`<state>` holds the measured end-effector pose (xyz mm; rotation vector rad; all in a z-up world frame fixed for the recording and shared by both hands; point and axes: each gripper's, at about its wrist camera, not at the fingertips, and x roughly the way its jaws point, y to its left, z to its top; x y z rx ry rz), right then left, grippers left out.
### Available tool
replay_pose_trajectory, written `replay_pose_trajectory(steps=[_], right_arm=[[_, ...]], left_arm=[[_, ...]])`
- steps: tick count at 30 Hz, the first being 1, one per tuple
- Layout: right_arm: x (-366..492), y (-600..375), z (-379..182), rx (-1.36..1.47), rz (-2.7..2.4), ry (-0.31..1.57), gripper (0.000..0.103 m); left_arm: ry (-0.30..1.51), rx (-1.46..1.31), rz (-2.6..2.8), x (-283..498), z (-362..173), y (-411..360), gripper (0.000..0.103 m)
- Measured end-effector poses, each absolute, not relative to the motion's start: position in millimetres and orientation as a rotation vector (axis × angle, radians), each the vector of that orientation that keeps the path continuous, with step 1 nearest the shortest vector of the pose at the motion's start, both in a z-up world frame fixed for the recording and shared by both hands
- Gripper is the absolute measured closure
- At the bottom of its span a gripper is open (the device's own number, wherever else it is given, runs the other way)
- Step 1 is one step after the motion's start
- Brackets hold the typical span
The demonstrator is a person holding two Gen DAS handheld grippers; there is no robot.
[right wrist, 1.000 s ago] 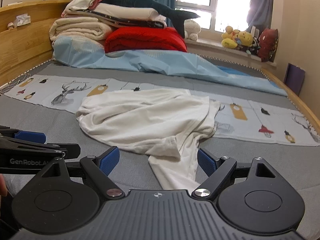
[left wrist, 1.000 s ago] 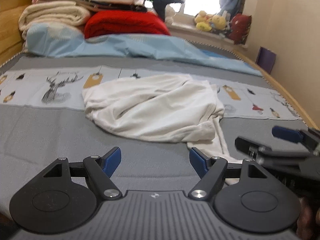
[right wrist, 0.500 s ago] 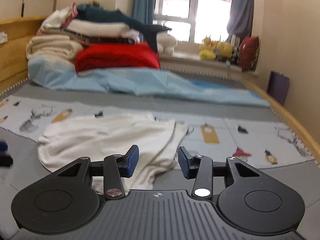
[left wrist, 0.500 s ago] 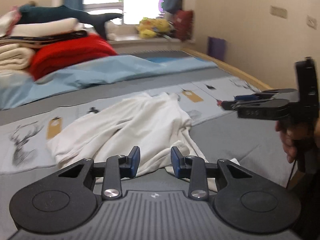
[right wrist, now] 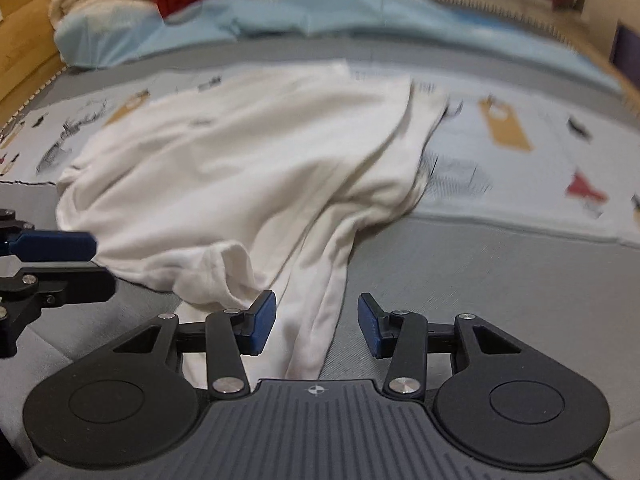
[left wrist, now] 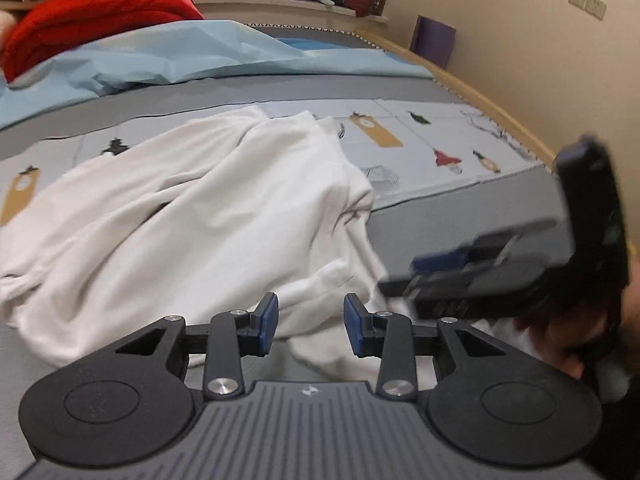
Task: Fold small clothes
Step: 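Grasp the white shirt hem with the right gripper while the left gripper grasps another hem edge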
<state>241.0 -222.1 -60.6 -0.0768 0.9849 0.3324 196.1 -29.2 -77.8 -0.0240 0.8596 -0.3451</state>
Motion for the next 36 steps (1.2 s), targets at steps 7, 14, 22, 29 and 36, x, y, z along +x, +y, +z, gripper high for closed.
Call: replay_pose_trajectory(steps=[7, 14, 22, 29, 36], right_arm=[[252, -211, -87, -0.186, 0.342, 1.070, 0.084], [250, -220, -78, -0.181, 0.347, 1.019, 0.099], [252, -257, -58, -0.092, 0.247, 0.929, 0.100], [267, -325, -40, -0.022, -0.027, 0.848, 0.100], [263, -381, -38, -0.069, -0.384, 0.801, 0.100]], left_arm=[[0.885, -0.065, -0.357, 225, -97, -46, 0.056], [0.923, -0.065, -0.375, 236, -113, -61, 0.056], [0.920, 0.039, -0.289, 226, -111, -36, 0.086], [0.911, 0.067, -0.244, 189, -62, 42, 0.088], [1.042, 0.074, -0.158, 120, -42, 124, 0.088]])
